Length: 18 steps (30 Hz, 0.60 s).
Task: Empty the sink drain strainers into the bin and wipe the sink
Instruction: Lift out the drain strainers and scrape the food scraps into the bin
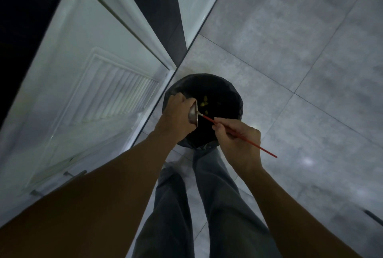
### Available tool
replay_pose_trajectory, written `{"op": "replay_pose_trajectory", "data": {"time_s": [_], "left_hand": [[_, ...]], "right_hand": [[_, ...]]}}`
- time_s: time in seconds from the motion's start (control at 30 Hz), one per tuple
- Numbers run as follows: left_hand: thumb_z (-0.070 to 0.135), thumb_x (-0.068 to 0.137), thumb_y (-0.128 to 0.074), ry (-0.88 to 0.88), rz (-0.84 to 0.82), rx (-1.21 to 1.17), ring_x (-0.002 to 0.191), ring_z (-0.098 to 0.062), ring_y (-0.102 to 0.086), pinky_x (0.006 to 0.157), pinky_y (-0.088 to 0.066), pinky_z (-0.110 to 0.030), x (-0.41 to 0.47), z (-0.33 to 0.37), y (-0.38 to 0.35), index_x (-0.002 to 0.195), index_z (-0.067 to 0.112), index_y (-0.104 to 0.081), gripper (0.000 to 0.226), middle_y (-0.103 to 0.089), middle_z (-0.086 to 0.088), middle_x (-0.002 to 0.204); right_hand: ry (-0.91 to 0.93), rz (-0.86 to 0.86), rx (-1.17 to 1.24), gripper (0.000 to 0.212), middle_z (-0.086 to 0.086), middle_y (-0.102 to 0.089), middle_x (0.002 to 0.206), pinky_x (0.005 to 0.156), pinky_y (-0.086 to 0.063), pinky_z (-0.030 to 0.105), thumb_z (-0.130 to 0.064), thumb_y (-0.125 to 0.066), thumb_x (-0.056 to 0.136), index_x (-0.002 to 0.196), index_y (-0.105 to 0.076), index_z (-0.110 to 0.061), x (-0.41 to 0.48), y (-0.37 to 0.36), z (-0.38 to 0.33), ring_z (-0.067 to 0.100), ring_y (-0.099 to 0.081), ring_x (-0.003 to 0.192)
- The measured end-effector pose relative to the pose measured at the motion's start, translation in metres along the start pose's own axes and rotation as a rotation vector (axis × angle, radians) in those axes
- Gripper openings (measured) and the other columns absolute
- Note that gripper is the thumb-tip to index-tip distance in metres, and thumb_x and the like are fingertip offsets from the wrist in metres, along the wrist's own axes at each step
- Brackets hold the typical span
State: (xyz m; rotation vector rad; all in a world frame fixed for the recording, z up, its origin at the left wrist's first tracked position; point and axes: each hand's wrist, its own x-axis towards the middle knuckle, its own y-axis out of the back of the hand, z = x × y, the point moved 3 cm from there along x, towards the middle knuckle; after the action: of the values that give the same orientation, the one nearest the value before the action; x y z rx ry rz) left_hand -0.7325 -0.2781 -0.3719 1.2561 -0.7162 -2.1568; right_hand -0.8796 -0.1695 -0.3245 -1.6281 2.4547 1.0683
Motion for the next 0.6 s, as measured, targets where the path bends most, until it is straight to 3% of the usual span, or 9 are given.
{"op": "replay_pose_trajectory", "data": {"time_s": [0.1, 0.27, 0.47, 0.6], "left_hand": [[0.026, 0.074, -0.084, -0.007, -0.015, -0.009, 0.132, -0.026, -0.037, 0.107, -0.043, -0.037, 0.000, 0.005, 0.000, 0.142, 0.018, -0.048, 0.078, -0.042, -0.009, 0.137], [0.029, 0.069, -0.090, -0.020, -0.076, -0.074, 0.130, -0.023, -0.042, 0.108, -0.043, -0.039, -0.003, 0.007, 0.005, 0.138, 0.016, -0.048, 0.082, -0.046, -0.006, 0.136], [0.039, 0.067, -0.090, 0.041, -0.005, -0.235, 0.128, -0.020, -0.047, 0.104, -0.047, -0.036, -0.023, 0.004, 0.024, 0.139, 0.019, -0.045, 0.087, -0.047, -0.001, 0.138], [0.050, 0.067, -0.087, 0.041, 0.062, -0.369, 0.130, -0.015, -0.045, 0.103, -0.043, -0.031, -0.058, 0.016, 0.055, 0.145, 0.024, -0.042, 0.094, -0.046, 0.004, 0.142]], "right_hand": [[0.057, -0.041, 0.027, 0.015, -0.011, -0.075, 0.082, 0.071, -0.056, 0.008, -0.010, -0.070, 0.093, 0.101, -0.079, -0.019, 0.000, -0.006, -0.003, 0.001, -0.070, 0.072], [-0.015, -0.039, 0.051, 0.018, -0.022, -0.071, 0.077, 0.067, -0.055, 0.008, -0.011, -0.069, 0.093, 0.099, -0.078, -0.026, 0.002, -0.005, 0.001, -0.001, -0.069, 0.069], [-0.098, 0.051, 0.258, 0.019, -0.005, -0.079, 0.091, 0.081, -0.062, 0.031, -0.023, -0.067, 0.090, 0.104, -0.078, -0.018, -0.001, 0.023, -0.007, 0.011, -0.077, 0.082], [-0.003, 0.094, 0.266, 0.017, 0.000, -0.079, 0.093, 0.082, -0.064, 0.036, -0.011, -0.068, 0.093, 0.107, -0.077, -0.013, -0.012, 0.052, -0.046, 0.011, -0.077, 0.085]]}}
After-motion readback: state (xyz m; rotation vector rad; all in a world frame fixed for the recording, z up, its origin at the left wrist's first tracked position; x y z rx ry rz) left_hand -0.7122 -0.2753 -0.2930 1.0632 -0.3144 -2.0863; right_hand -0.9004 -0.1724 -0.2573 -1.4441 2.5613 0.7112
